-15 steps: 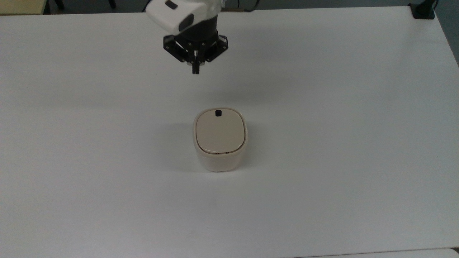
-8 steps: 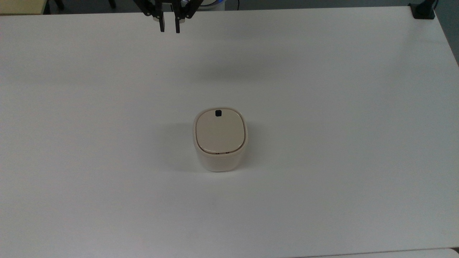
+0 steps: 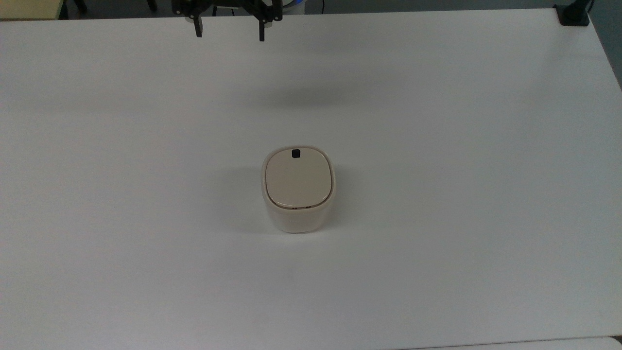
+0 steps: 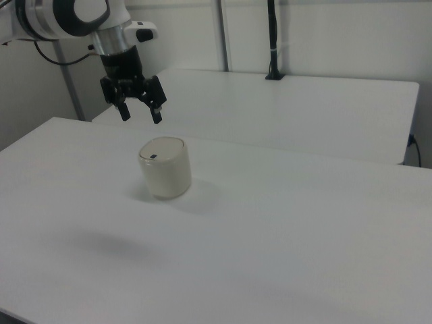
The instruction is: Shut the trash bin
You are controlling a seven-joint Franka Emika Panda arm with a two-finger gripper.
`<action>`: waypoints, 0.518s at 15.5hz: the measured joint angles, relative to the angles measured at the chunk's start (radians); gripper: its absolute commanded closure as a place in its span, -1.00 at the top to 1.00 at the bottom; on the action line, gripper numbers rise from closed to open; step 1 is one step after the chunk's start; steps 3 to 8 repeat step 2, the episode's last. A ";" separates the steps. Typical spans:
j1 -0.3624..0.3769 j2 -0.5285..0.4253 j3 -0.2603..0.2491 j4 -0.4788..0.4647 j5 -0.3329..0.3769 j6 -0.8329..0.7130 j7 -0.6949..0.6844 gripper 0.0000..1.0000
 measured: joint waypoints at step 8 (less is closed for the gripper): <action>0.000 0.000 0.000 0.000 0.000 0.000 0.000 1.00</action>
